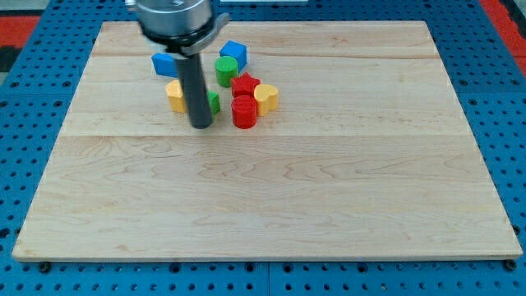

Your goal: Move yellow hexagon into the green star

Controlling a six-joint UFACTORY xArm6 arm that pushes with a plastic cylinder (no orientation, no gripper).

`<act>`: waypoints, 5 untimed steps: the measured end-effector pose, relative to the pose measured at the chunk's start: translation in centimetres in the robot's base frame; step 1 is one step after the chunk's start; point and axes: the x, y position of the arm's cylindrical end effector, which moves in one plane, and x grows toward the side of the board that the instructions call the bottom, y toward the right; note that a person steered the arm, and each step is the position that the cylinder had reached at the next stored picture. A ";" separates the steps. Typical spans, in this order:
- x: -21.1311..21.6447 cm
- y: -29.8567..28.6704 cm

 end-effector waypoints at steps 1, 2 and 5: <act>-1.1 1.6; 2.1 -5.0; -4.6 -13.3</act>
